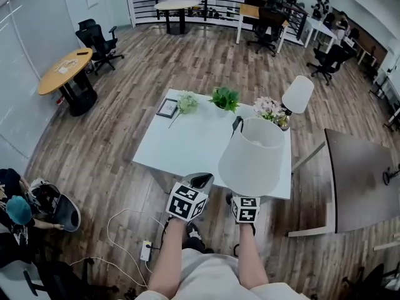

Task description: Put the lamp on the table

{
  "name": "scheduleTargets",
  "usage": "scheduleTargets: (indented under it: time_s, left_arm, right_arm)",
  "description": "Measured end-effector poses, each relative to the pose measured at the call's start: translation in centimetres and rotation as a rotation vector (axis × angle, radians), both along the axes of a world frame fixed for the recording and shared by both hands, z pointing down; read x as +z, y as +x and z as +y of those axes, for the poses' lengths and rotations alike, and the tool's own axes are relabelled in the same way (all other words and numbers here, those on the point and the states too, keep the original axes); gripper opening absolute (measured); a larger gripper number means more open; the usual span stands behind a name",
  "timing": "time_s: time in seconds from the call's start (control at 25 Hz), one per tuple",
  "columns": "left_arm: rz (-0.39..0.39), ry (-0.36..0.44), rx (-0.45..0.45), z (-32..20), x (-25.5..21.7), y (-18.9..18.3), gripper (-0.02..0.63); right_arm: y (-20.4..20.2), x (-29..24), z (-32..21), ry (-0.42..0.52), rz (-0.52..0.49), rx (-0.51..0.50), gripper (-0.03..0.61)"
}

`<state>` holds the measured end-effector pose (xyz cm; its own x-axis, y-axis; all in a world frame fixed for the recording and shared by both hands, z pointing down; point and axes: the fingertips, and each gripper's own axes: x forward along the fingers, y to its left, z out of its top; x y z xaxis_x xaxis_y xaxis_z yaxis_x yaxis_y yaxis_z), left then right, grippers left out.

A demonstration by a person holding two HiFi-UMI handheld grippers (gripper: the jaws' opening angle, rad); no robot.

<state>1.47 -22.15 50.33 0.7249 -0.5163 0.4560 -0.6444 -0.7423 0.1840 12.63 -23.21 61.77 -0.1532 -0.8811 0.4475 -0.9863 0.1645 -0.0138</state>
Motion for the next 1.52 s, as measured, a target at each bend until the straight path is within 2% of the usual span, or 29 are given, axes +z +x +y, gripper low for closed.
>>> scheduleTargets:
  time_s: [0.32, 0.52, 0.84, 1.28, 1.52]
  left_arm:
    - [0.012, -0.025, 0.053, -4.5, -0.2, -0.2, 0.000]
    - [0.040, -0.025, 0.043, -6.1, 0.2, -1.6, 0.000]
    - [0.064, -0.024, 0.030, -7.3, 0.7, -3.6, 0.000]
    - [0.018, -0.025, 0.045, -8.4, 2.0, -2.7, 0.000]
    - [0.016, -0.078, 0.017, -9.6, 3.7, -2.4, 0.000]
  right_arm:
    - [-1.0, -0.2, -4.4, -0.003, -0.028, 0.020, 0.153]
    - [-2.0, 0.7, -6.1, -0.005, -0.018, 0.033, 0.153]
    - [-4.2, 1.1, -8.3, 0.066, -0.051, 0.029, 0.152]
    - [-0.8, -0.3, -13.8, 0.144, -0.075, 0.037, 0.152]
    - [0.2, -0.7, -17.2, 0.161, -0.047, 0.021, 0.152]
